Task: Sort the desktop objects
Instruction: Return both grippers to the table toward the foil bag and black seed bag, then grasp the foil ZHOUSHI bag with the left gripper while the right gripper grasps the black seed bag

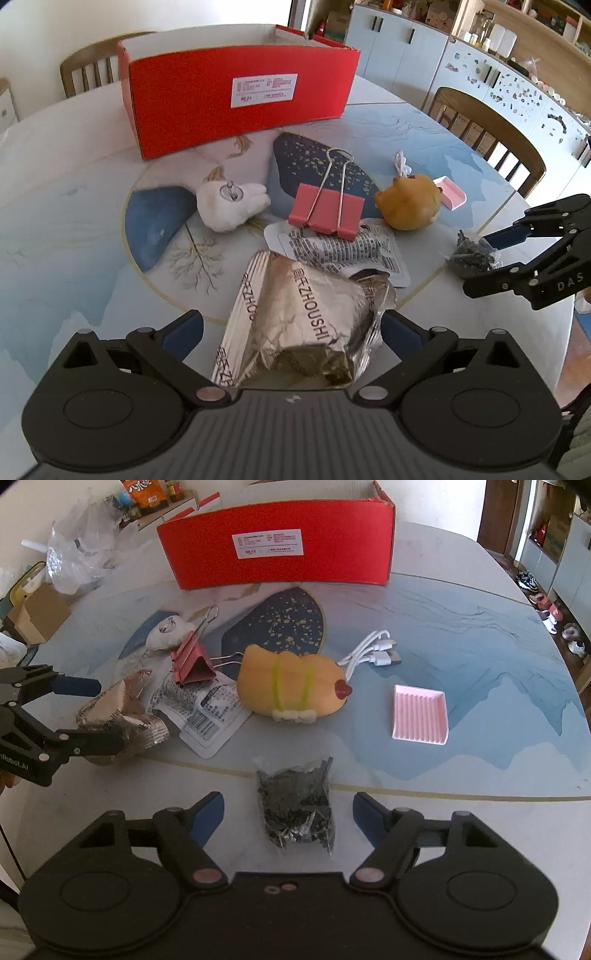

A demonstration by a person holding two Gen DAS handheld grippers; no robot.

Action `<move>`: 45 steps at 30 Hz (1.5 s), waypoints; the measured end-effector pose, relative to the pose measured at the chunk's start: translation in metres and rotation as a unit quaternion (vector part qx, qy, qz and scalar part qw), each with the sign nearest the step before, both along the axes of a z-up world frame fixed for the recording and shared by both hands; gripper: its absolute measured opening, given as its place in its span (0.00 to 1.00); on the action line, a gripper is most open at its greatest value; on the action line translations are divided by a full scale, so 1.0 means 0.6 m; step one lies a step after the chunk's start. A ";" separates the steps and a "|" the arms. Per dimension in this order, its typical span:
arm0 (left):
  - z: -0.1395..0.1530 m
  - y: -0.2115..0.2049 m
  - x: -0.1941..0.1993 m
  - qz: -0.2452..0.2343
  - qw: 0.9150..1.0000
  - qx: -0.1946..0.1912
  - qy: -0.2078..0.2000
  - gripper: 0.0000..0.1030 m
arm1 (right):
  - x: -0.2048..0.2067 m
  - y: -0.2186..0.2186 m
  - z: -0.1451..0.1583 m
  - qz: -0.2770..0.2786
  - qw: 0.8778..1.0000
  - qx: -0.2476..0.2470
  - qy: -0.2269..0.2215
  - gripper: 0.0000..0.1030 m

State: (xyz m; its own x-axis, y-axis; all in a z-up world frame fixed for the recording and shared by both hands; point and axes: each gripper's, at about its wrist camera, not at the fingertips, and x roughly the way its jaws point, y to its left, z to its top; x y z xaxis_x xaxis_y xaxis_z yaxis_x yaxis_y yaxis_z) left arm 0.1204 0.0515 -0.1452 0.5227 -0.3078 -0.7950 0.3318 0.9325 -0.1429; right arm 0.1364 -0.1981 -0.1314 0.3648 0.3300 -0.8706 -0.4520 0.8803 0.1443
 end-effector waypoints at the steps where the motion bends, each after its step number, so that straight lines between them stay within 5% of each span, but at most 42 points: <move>1: 0.000 0.000 -0.001 0.002 1.000 0.000 -0.001 1.00 | 0.000 0.000 0.000 0.000 1.000 0.000 0.001 0.71; 9: 0.005 -0.008 -0.014 0.001 1.000 0.020 -0.023 0.97 | 0.000 0.002 -0.003 0.001 1.000 -0.001 0.007 0.62; 14: 0.005 -0.013 -0.018 -0.007 0.999 0.024 -0.025 0.78 | 0.000 0.000 -0.002 -0.002 1.000 0.000 0.006 0.57; 19: 0.006 -0.013 -0.022 -0.007 0.999 0.025 -0.027 0.74 | 0.000 -0.004 -0.002 -0.009 1.000 0.003 0.006 0.50; 22: 0.003 -0.011 -0.022 -0.012 1.000 0.012 -0.016 0.56 | -0.001 -0.006 -0.001 -0.011 1.000 0.002 0.004 0.44; 38: 0.002 -0.012 -0.024 -0.004 1.000 0.003 -0.016 0.54 | 0.008 0.006 -0.004 -0.007 1.000 -0.013 -0.018 0.46; 45: 0.012 -0.011 -0.029 0.007 1.000 -0.004 -0.021 0.50 | 0.011 0.001 0.003 -0.020 1.000 0.005 -0.001 0.34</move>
State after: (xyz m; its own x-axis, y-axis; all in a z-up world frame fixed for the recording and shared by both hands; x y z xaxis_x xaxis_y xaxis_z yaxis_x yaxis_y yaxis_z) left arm 0.1031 0.0450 -0.1383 0.5596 -0.3074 -0.7697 0.3249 0.9357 -0.1375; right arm 0.1433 -0.1972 -0.1297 0.3800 0.3229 -0.8668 -0.4167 0.8964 0.1512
